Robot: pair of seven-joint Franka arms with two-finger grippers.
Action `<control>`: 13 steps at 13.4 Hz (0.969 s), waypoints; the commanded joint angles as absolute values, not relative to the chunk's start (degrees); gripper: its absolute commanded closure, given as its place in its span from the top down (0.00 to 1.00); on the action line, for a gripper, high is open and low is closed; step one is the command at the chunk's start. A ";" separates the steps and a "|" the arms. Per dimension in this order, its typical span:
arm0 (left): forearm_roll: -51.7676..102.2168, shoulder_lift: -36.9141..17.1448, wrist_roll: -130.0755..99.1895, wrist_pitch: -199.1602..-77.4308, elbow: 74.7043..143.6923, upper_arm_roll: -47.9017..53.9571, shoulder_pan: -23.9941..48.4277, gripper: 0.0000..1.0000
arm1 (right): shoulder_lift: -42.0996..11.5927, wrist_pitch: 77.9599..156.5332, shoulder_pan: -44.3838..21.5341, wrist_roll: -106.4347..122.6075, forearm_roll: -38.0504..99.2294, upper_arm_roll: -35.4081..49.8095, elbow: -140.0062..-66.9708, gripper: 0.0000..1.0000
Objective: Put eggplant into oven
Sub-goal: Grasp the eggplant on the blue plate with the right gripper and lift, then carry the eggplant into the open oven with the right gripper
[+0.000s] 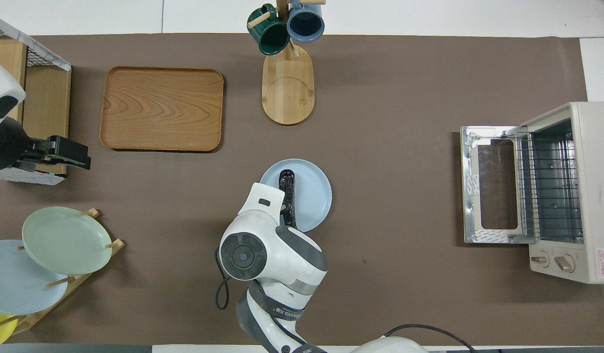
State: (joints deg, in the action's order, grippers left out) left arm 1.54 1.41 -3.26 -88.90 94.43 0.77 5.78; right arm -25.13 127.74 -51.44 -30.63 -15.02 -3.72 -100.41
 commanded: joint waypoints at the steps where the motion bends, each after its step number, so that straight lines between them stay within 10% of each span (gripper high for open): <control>1: 2.29 3.25 -3.16 -89.65 96.50 0.26 6.50 1.00 | -22.70 118.40 -50.54 -30.15 -18.10 -3.86 -97.38 0.00; 7: 2.20 3.25 -2.90 -89.21 96.42 0.26 5.89 1.00 | -2.75 118.47 -34.22 -21.64 -18.02 -3.78 -118.45 0.00; 13: 2.20 3.08 -2.90 -89.56 96.24 0.35 6.15 1.00 | 5.44 115.94 -16.81 -5.04 -17.23 -3.78 -125.24 0.00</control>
